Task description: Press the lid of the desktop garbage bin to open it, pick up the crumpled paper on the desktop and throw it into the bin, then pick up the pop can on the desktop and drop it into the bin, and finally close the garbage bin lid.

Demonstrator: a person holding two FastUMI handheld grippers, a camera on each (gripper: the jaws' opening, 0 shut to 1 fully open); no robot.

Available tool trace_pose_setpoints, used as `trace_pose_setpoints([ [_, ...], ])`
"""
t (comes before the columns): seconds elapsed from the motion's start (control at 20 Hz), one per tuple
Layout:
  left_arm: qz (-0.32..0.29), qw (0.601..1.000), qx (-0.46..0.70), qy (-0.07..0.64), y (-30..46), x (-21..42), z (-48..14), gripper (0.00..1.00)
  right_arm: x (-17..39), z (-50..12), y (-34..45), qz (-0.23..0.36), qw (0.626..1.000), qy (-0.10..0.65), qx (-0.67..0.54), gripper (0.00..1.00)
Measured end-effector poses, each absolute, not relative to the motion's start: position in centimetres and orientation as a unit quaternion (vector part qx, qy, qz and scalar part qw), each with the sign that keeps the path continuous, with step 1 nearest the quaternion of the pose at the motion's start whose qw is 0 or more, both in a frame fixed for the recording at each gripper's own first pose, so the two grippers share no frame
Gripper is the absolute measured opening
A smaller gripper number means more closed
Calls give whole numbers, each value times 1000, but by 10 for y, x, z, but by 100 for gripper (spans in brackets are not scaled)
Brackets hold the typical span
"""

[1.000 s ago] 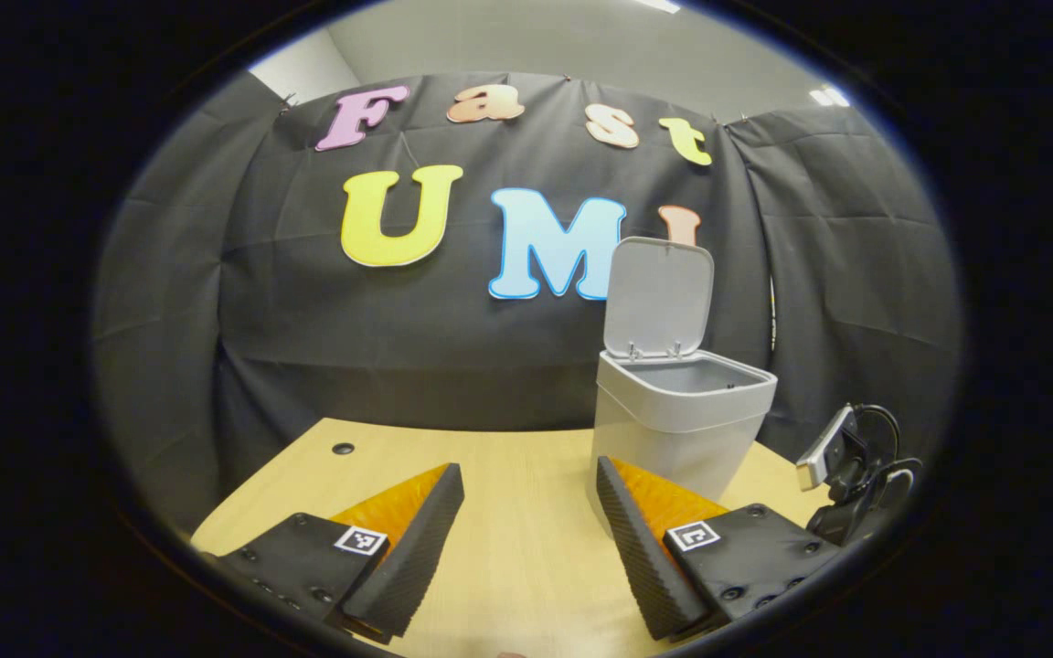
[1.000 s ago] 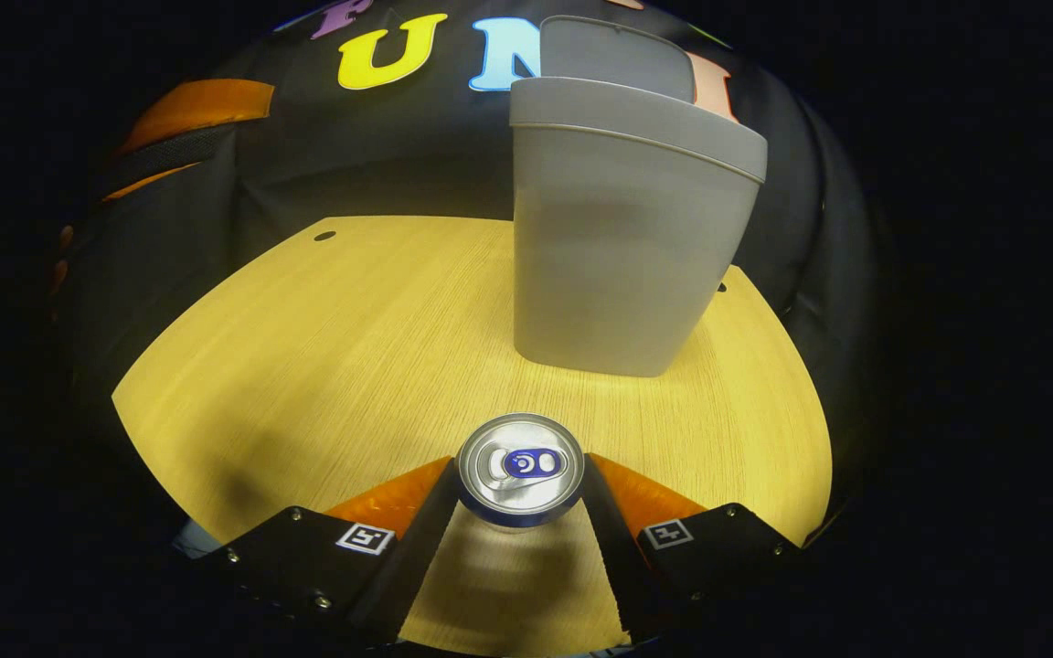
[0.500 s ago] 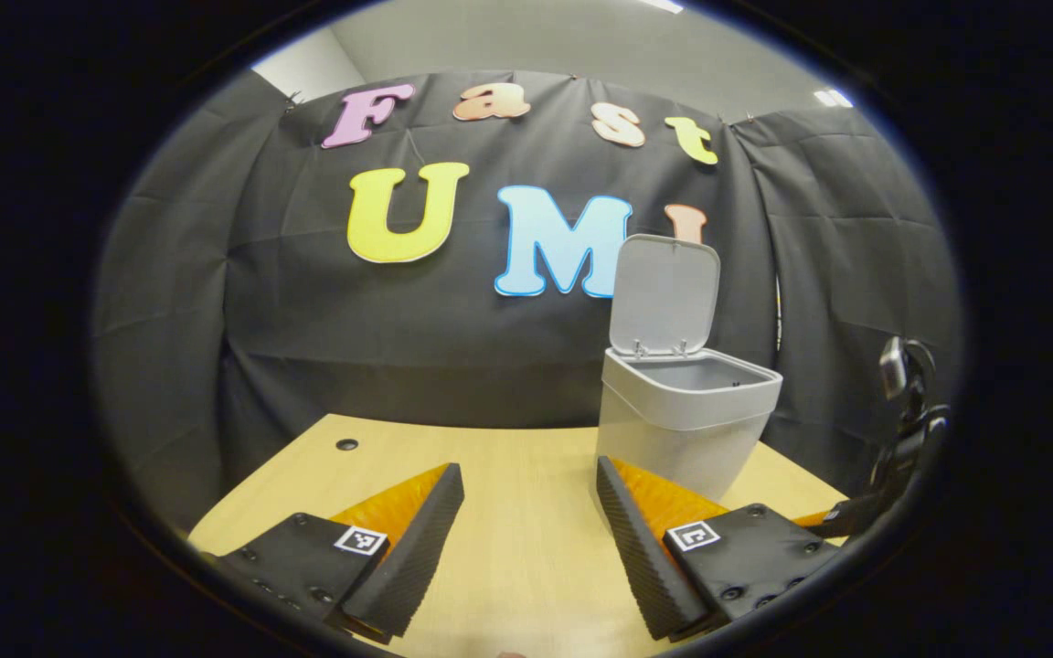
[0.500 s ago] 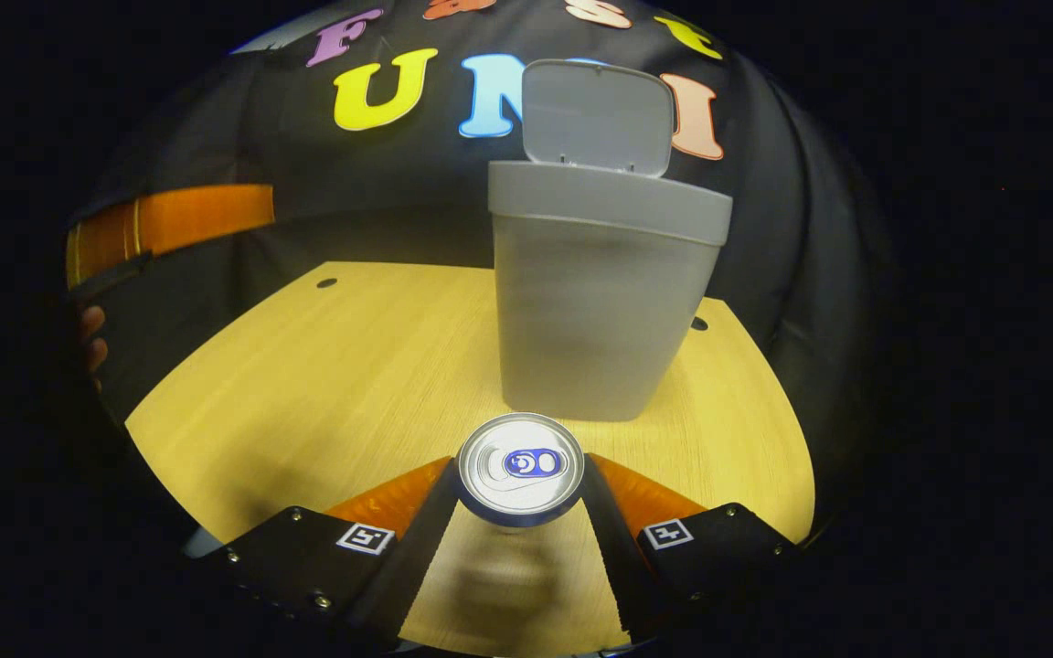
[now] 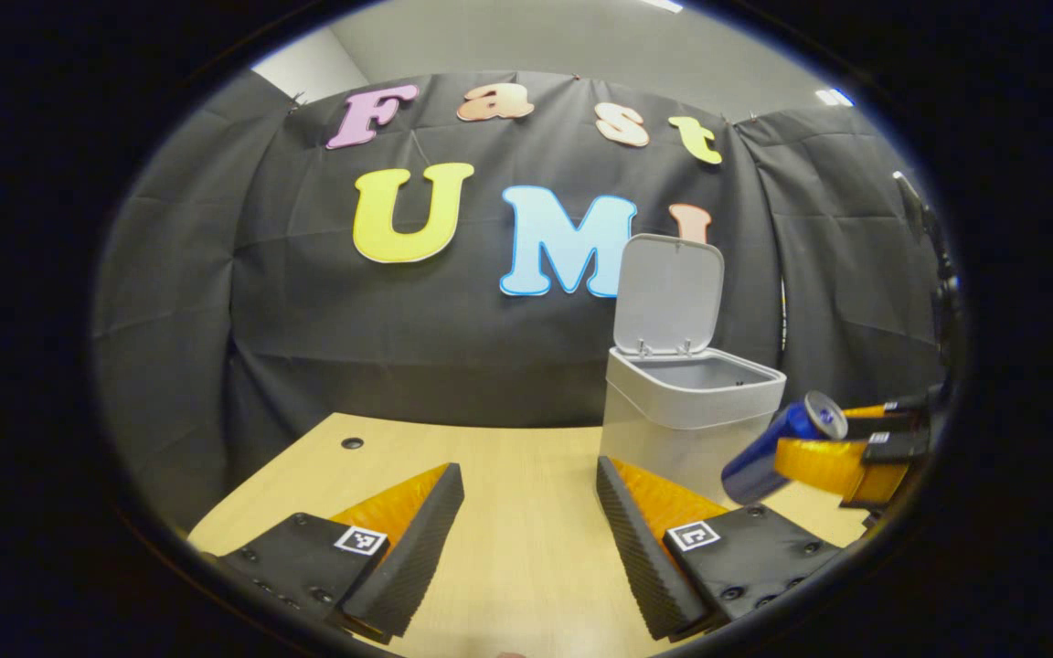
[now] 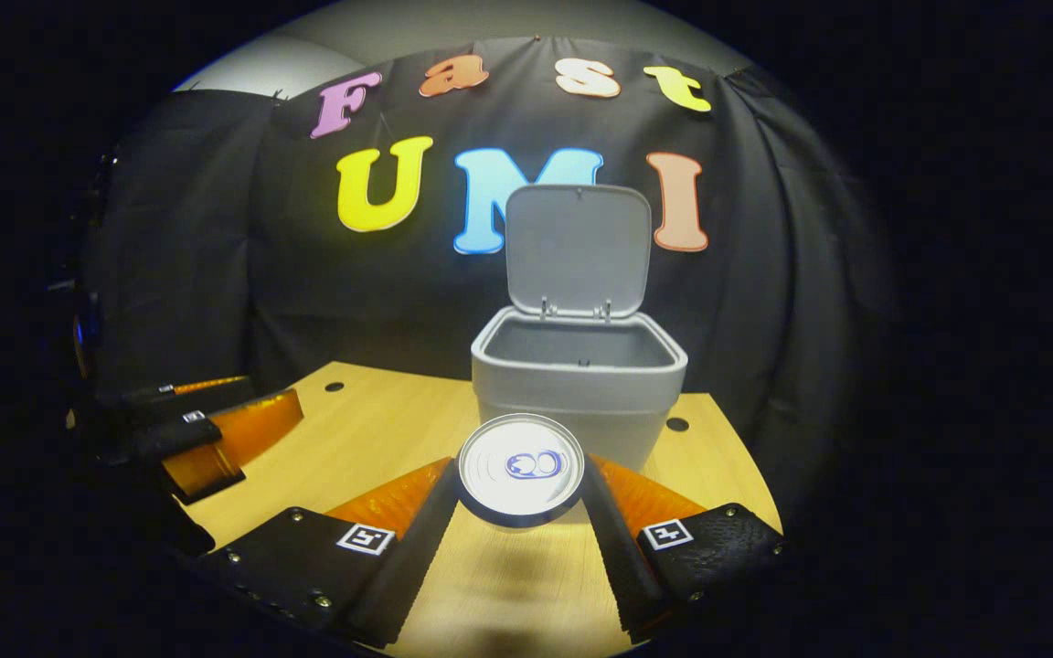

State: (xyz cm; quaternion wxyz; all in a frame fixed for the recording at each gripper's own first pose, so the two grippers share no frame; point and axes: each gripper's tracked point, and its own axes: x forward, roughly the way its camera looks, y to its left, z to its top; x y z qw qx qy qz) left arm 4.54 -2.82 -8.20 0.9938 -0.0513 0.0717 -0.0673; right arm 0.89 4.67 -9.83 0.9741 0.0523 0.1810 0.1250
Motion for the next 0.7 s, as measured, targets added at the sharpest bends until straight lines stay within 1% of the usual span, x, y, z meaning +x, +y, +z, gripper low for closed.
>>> trace_pose_setpoints([
  [0.4,-66,994,-53,71,-33,44,-80,96,51,-23,33,117,991,39,53,83],
  [0.5,-67,994,-55,69,-34,43,-79,95,66,-16,30,108,993,19,35,83],
  [0.7,-67,994,-56,70,-36,41,-82,96,94,-21,39,110,994,12,13,83],
])
